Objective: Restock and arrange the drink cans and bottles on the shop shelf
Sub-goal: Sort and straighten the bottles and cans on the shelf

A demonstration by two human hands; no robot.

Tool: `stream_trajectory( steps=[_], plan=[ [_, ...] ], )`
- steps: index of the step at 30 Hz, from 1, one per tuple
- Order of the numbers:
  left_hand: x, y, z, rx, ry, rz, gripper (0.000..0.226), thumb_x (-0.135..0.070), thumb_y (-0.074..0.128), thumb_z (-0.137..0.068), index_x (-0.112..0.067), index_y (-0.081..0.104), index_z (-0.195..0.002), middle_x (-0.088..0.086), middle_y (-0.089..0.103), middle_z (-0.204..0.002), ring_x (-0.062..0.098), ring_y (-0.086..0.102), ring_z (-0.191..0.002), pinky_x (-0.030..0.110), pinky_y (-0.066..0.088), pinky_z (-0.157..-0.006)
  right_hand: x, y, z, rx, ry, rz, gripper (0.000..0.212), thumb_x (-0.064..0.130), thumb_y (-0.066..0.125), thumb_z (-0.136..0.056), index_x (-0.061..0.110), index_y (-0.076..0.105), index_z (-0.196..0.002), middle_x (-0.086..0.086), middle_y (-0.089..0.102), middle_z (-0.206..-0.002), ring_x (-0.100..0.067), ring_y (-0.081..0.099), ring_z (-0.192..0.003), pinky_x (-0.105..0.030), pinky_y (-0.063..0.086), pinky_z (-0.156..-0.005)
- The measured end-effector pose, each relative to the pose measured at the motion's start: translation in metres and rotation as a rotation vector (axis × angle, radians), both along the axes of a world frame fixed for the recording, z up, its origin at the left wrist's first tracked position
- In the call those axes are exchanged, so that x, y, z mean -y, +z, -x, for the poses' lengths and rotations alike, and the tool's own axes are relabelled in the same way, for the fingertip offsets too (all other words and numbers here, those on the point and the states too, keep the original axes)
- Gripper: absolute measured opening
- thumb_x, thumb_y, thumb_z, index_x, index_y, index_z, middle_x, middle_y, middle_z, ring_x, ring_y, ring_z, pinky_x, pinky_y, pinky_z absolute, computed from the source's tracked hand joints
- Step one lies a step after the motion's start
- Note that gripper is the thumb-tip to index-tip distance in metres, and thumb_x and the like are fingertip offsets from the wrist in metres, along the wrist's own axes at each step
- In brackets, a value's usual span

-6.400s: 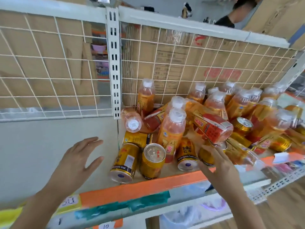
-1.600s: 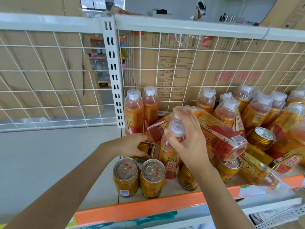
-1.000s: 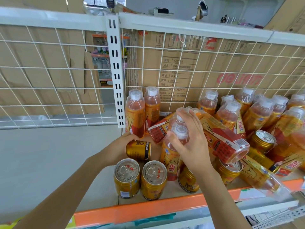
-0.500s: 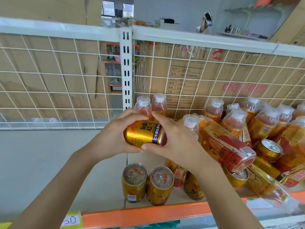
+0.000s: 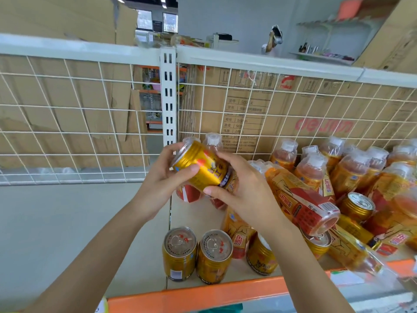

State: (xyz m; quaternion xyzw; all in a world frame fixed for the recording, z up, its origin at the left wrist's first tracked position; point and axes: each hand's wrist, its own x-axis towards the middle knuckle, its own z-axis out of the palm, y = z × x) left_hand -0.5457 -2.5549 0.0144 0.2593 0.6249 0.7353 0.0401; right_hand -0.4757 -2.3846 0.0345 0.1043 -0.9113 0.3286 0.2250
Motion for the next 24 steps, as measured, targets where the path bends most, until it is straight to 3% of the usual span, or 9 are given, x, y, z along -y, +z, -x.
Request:
stream_trajectory(
  steps=[2,6,9,12,16,20,24],
  plan=[
    [0.004,-0.005,0.010,-0.091,0.027,0.162,0.069,-0.035,0.081,-0.062,-0.025,0.047,-0.121,-0.004,0.058,-0.113,0.007,0.062,-0.098,0.022,0.054,-0.073,-0.012,-0.005,0.000,0.010,-0.050,-0.069,0.074,0.064,0.051,-0.076,0.023,0.043,-0.137,0.004,0.052,-0.131,-0.014,0.047,-0.120,-0.034,0.039,-0.101],
    [0.017,-0.026,0.033,-0.129,-0.069,0.396,0.067,-0.024,0.085,-0.058,-0.031,0.052,-0.115,-0.012,0.060,-0.110,0.007,0.060,-0.100,0.022,0.053,-0.074,-0.025,-0.018,0.002,0.012,-0.171,-0.174,0.072,0.061,0.044,-0.079,0.017,0.045,-0.136,-0.002,0.054,-0.129,-0.023,0.046,-0.123,-0.046,0.035,-0.105],
    [0.022,-0.043,0.046,-0.139,-0.146,0.573,0.063,-0.022,0.082,-0.058,-0.035,0.053,-0.112,-0.015,0.059,-0.110,0.007,0.058,-0.103,0.023,0.050,-0.078,-0.026,-0.026,0.005,-0.015,-0.204,-0.178,0.070,0.055,0.041,-0.079,0.013,0.048,-0.134,-0.006,0.057,-0.125,-0.026,0.050,-0.121,-0.050,0.034,-0.106],
    [0.018,-0.054,0.051,-0.154,-0.224,0.696,0.065,-0.013,0.084,-0.060,-0.035,0.053,-0.113,-0.021,0.060,-0.107,-0.001,0.057,-0.101,0.011,0.046,-0.077,-0.028,-0.027,0.006,-0.016,-0.212,-0.166,0.065,0.049,0.048,-0.080,0.013,0.048,-0.134,-0.007,0.057,-0.125,-0.026,0.050,-0.121,-0.050,0.035,-0.106],
    [0.011,-0.064,0.057,-0.221,-0.227,0.796,0.068,-0.009,0.084,-0.063,-0.034,0.050,-0.116,-0.020,0.059,-0.109,-0.010,0.053,-0.102,0.005,0.042,-0.078,-0.028,-0.027,0.006,-0.006,-0.231,-0.168,0.062,0.040,0.056,-0.080,0.014,0.046,-0.135,-0.006,0.058,-0.124,-0.025,0.051,-0.119,-0.048,0.036,-0.106],
    [0.011,-0.068,0.061,-0.173,-0.266,0.801,0.065,-0.005,0.080,-0.068,-0.032,0.048,-0.119,-0.016,0.055,-0.115,-0.016,0.049,-0.101,0.003,0.042,-0.074,-0.028,-0.029,0.007,-0.037,-0.246,-0.163,0.059,0.037,0.059,-0.079,0.012,0.050,-0.132,-0.005,0.059,-0.123,-0.024,0.054,-0.117,-0.048,0.039,-0.104],
    [0.012,-0.069,0.065,-0.151,-0.263,0.816,0.052,-0.024,0.078,-0.074,-0.040,0.050,-0.114,-0.014,0.058,-0.115,-0.002,0.055,-0.105,0.010,0.043,-0.078,-0.028,-0.030,0.007,-0.052,-0.257,-0.176,0.056,0.035,0.060,-0.079,0.012,0.053,-0.128,-0.005,0.059,-0.125,-0.024,0.054,-0.118,-0.050,0.041,-0.102]
  ],
)
